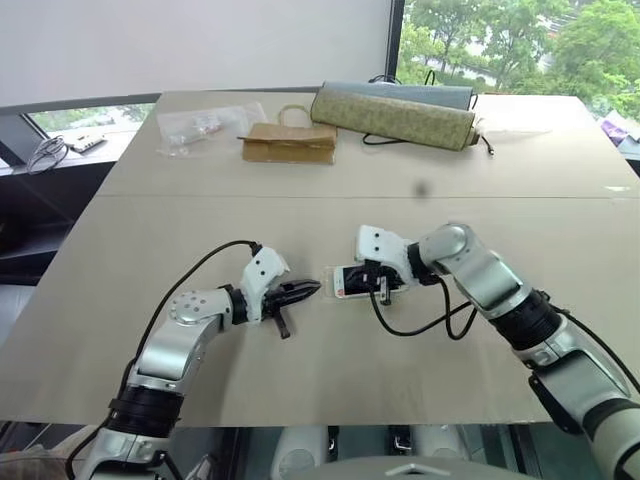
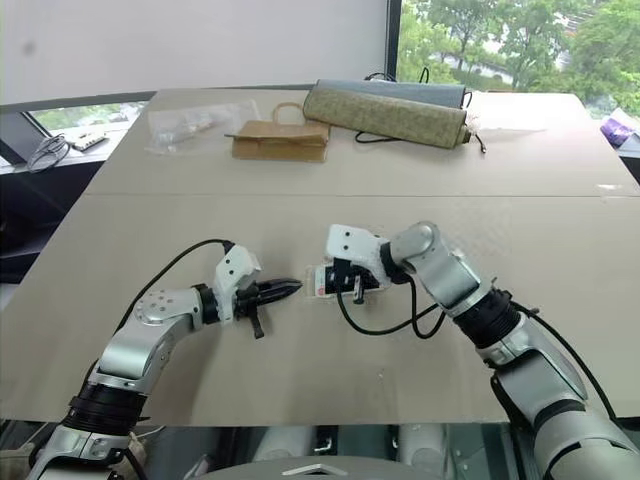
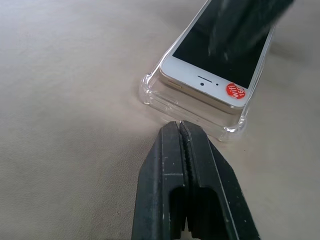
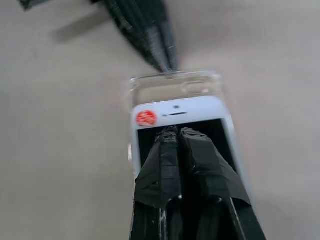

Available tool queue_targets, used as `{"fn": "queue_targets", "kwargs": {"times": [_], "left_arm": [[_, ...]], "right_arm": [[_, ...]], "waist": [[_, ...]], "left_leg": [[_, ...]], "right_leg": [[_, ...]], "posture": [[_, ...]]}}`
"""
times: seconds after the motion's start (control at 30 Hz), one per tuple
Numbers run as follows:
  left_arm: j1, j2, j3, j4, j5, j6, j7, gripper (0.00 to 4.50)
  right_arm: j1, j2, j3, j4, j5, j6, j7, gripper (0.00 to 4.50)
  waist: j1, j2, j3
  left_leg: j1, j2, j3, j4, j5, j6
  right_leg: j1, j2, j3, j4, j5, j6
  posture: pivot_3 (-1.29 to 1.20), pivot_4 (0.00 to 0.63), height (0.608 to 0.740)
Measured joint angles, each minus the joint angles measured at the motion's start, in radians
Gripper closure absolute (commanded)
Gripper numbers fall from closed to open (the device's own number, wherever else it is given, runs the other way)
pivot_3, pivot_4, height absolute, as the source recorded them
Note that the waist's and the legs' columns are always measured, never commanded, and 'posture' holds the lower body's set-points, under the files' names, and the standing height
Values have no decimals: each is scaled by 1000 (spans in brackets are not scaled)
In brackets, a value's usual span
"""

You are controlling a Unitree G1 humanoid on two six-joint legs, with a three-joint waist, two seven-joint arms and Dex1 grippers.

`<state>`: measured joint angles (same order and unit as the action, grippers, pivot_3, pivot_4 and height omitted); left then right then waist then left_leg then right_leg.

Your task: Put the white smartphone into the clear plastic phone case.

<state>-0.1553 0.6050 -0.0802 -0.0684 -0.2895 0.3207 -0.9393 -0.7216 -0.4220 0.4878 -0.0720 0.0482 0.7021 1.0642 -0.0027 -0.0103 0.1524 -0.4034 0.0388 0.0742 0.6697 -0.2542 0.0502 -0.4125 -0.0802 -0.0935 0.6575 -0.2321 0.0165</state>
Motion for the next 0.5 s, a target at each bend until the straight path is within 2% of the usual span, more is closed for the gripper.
{"fn": "queue_targets", "kwargs": {"times": [0.23, 0.37, 0.5], "left_arm": [[-7, -1, -2, -19, -5, 34, 9, 4459], [-9, -6, -7, -34, -8, 43, 10, 4459], [-8, -2, -5, -39, -8, 46, 8, 4459]], "right_arm": [[3, -78, -99, -140, 43, 96, -55, 4500], [95, -194, -138, -219, 36, 129, -97, 4500], [167, -271, -149, -260, 35, 162, -122, 4500]], "waist": [[5, 0, 1], [17, 0, 0], [16, 1, 1]], "left_leg": [[-3, 0, -1, 0, 0, 0], [-10, 0, -2, 0, 0, 0], [-11, 0, -1, 0, 0, 0]], "right_leg": [[-1, 0, -2, -1, 0, 0], [-7, 0, -3, -4, 0, 0], [-8, 1, -3, -4, 0, 0]], "posture": [[0, 150, 740], [0, 150, 740], [0, 150, 740]]}}
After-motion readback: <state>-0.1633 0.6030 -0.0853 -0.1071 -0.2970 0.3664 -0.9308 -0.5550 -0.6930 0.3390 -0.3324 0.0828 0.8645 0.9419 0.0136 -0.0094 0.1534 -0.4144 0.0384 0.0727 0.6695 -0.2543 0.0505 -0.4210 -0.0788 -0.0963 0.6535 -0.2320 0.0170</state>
